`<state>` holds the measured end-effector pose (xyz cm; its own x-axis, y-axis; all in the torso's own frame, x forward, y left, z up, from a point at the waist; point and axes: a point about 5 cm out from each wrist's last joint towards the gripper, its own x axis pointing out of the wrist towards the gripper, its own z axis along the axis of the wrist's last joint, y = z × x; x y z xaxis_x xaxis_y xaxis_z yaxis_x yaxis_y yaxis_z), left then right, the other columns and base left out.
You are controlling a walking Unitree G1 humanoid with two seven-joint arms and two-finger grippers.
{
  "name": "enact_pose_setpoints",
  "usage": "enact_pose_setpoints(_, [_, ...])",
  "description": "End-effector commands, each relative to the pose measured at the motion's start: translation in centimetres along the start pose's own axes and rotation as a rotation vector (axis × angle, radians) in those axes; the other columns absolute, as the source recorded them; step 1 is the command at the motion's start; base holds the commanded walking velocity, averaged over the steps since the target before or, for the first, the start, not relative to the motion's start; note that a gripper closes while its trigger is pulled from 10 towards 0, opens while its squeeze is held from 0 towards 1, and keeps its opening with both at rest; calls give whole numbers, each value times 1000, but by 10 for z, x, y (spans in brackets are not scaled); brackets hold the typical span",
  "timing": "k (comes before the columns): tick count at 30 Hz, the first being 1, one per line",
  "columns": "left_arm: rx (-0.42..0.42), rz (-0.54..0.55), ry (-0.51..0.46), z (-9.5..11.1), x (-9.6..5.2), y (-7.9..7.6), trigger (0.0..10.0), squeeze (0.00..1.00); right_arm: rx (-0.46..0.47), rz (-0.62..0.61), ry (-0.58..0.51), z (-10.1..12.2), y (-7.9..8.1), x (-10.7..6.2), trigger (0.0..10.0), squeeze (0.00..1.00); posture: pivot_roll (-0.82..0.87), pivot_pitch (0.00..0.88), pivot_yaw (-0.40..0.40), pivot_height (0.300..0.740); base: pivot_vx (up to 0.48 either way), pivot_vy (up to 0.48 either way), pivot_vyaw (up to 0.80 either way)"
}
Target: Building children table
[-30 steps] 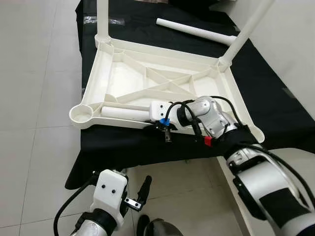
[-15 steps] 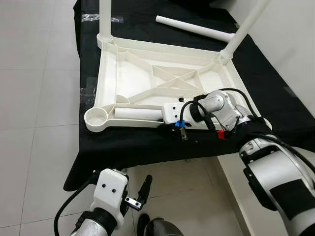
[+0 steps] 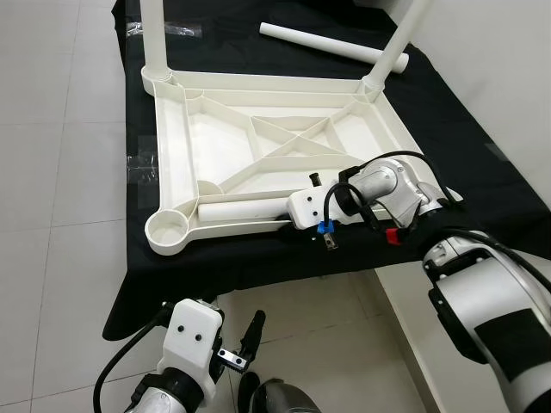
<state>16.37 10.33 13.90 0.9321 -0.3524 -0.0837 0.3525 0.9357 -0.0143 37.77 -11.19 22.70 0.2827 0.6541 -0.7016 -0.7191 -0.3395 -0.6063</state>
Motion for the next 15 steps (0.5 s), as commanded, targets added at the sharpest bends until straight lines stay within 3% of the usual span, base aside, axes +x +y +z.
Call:
enact_pose_setpoints(1, [-10, -18, 23, -4, -2, -4, 10000, 0, -124, -45, 6, 10, -12, -6, 2941, 0, 27, 185, -228, 740, 0, 0, 0])
enact_pose_setpoints(3, [-11, -20, 23, -4, -2, -4, 10000, 0, -125, -66, 6, 11, -13, -6, 2941, 0, 27, 185, -228, 740, 0, 0, 0])
enact_pose_setpoints(4, [-12, -20, 26, -4, -2, -5, 10000, 0, -144, -96, 2, 14, -16, -5, 10000, 0, 29, 179, -228, 740, 0, 0, 0])
enact_pose_setpoints(10, [-9, -21, 30, -5, -1, -6, 10000, 0, -87, -106, -49, 18, -21, -6, 10000, 0, 30, 175, -230, 740, 0, 0, 0])
enact_pose_setpoints(11, [-10, -21, 29, -5, -1, -6, 10000, 0, -82, -112, -48, 18, -22, -6, 10000, 1000, 30, 172, -229, 740, 0, 0, 0])
enact_pose_setpoints(15, [-9, -21, 28, -5, 1, -5, 10000, 0, -45, -143, -56, 18, -26, -8, 10000, 1000, 22, 186, -223, 740, 0, 0, 0])
